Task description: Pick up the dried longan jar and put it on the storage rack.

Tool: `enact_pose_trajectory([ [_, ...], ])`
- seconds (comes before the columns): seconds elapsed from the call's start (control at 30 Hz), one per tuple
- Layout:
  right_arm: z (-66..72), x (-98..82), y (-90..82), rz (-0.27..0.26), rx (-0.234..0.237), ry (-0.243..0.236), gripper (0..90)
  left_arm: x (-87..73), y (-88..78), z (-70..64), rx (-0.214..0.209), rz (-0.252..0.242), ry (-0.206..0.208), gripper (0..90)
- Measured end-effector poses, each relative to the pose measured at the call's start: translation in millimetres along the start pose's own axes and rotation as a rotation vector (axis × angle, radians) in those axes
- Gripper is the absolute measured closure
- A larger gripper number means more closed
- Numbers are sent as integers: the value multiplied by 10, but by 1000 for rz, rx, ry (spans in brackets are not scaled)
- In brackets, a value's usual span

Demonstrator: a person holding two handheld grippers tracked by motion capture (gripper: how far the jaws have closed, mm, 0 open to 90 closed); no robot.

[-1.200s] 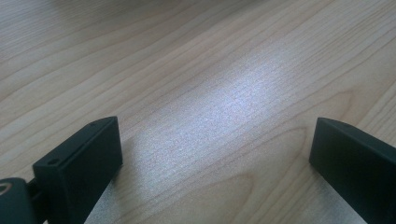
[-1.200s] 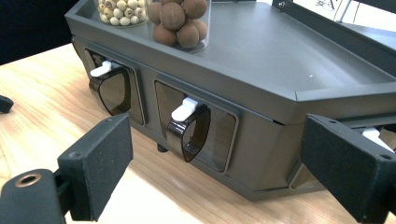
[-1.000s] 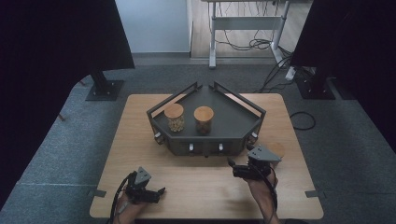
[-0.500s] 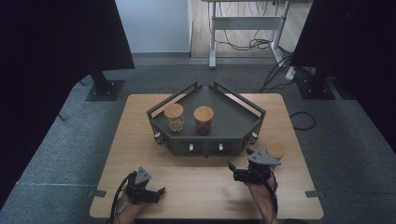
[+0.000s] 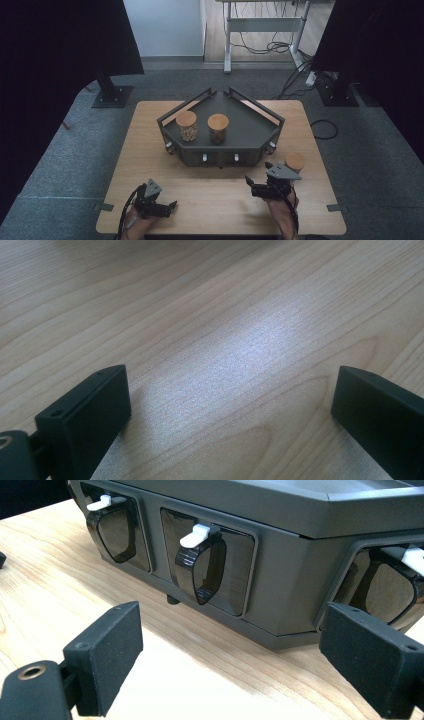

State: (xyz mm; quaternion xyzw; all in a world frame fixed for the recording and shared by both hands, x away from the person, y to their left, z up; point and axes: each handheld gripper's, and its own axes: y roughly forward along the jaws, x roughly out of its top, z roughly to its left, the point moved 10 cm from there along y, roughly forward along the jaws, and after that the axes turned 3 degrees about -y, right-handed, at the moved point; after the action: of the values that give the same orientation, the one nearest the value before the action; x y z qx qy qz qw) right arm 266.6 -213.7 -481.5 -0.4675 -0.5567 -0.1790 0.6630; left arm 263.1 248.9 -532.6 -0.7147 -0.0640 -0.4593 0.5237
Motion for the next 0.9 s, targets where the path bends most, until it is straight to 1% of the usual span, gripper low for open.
enact_pose_trajectory([
  [0.27,-6,-46,-13,3,-5,-11,102,0,0,0,0,0,0,23],
  [0.9,-22,-203,-31,20,-11,7,104,0,0,0,0,0,0,23],
])
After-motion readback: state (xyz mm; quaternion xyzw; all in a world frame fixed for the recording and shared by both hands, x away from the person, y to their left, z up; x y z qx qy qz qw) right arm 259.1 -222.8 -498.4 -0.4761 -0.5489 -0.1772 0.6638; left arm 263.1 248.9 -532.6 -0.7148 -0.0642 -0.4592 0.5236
